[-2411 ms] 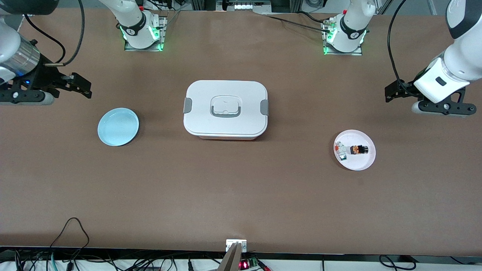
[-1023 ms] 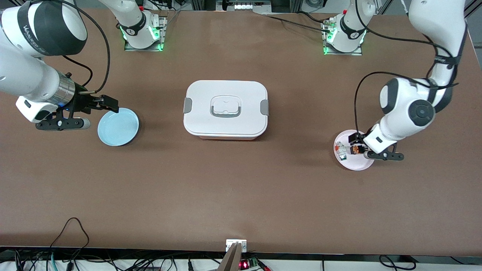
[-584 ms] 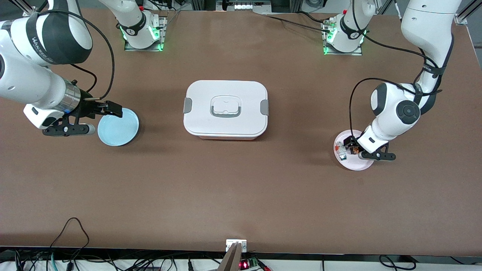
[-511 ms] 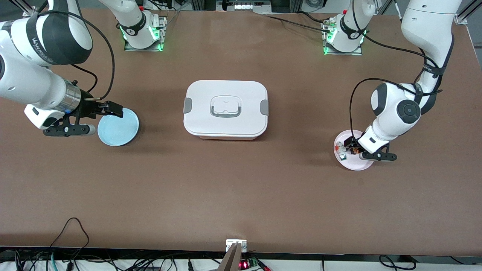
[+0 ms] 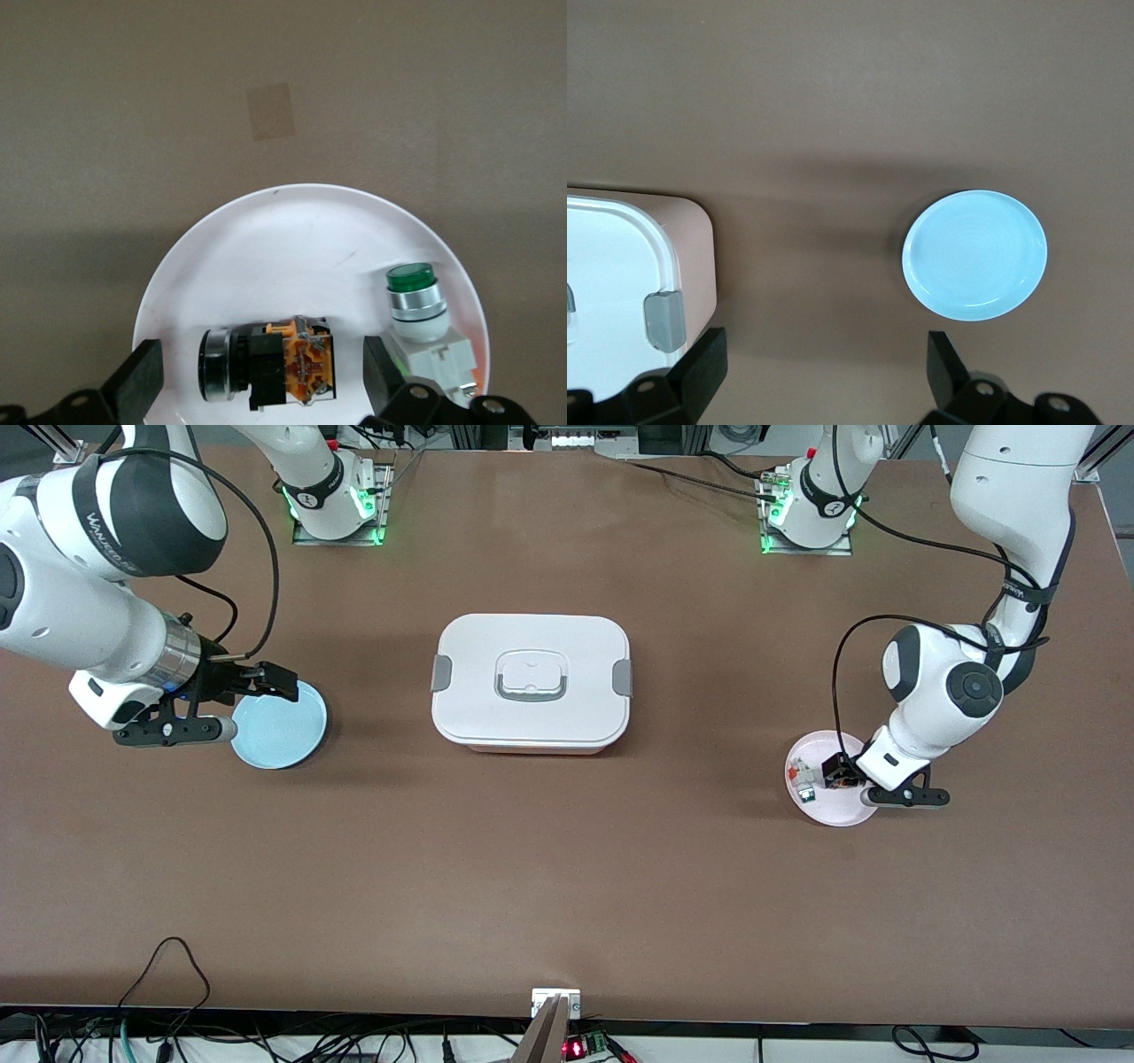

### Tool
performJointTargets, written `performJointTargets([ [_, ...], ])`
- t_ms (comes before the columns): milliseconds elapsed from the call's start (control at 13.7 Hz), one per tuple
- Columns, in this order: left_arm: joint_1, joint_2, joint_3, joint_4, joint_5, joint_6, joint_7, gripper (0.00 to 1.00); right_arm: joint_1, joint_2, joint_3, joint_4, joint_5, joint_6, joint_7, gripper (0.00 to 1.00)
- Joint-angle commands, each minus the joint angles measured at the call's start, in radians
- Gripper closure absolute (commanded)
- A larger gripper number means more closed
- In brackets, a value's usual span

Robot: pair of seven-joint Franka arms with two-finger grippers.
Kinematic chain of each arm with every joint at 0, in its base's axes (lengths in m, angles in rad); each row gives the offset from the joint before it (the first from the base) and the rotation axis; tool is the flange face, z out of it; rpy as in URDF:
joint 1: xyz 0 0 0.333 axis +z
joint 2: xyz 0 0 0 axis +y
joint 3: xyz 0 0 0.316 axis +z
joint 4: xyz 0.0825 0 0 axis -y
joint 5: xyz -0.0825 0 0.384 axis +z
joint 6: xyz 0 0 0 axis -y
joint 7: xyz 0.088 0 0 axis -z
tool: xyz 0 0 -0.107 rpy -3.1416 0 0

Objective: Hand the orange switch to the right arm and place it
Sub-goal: 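Lower the left gripper and grasp the orange-black switch on the white dish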

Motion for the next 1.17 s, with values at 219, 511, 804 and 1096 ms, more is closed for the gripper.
performJointTargets([
  [219, 0.009, 0.050, 0.001, 0.008, -0.002, 0.035, -0.013, 0.04, 0.002, 0.003, -0.002, 0.006, 0.015, 0.004, -0.014, 0.00],
  [511, 0.007, 0.063, -0.003, -0.002, -0.002, 0.033, -0.016, 0.10, 0.002, 0.003, -0.002, 0.006, 0.015, 0.004, -0.014, 0.00],
  [804, 0.007, 0.063, -0.003, 0.004, -0.002, 0.024, -0.013, 0.53, 0.001, 0.003, -0.002, 0.006, 0.015, 0.002, -0.014, 0.00],
  [1096, 0.009, 0.011, -0.012, 0.060, -0.002, -0.181, 0.012, 0.76, -0.002, 0.000, -0.002, 0.009, 0.015, -0.004, -0.014, 0.00],
])
